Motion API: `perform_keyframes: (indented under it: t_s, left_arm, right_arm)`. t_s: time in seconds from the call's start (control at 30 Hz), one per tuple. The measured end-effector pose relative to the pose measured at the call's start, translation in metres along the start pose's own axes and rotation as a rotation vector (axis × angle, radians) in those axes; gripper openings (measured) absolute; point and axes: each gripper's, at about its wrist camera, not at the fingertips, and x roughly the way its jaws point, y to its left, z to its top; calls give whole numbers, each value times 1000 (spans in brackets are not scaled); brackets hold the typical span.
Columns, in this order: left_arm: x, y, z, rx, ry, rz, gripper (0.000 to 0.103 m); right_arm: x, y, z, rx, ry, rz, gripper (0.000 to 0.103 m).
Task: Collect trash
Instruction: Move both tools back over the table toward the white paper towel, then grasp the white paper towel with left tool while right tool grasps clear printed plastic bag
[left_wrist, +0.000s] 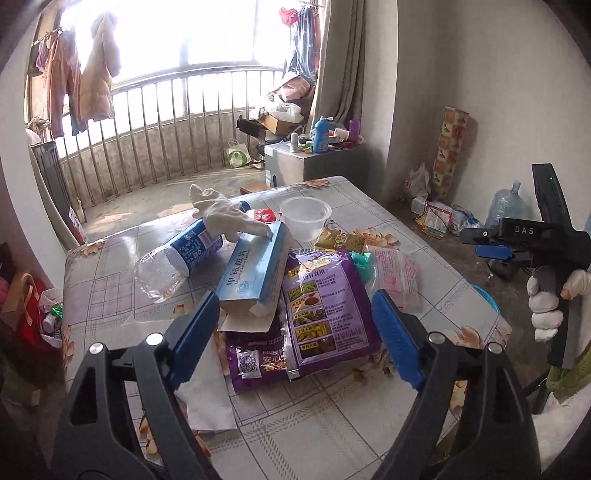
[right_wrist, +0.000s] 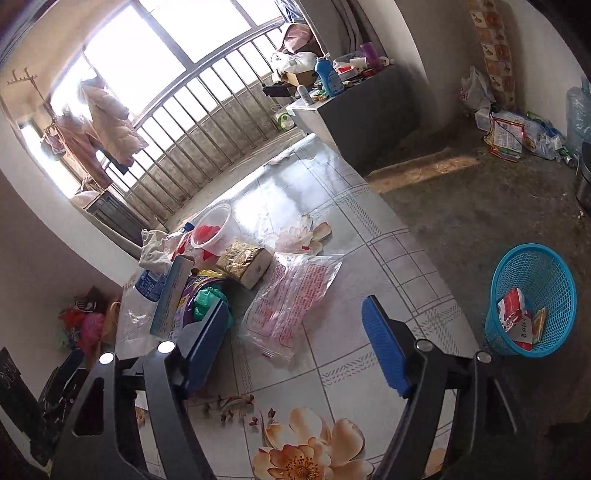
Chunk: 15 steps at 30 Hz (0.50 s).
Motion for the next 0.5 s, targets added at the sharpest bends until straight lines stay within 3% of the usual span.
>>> perform_keyframes:
  t_s: [0.13, 0.37, 0.5]
  left_arm:
    - [4, 16, -12, -32, 47, 56, 73]
    - [26, 65, -36, -226, 159, 114, 50]
    - [49, 83, -50, -277, 219, 147, 47]
  right_arm:
    - [18, -5, 4, 39, 70, 0, 67]
    - [34, -2, 12, 64, 120, 9, 62]
    - [39, 3, 15, 43, 132, -12, 62]
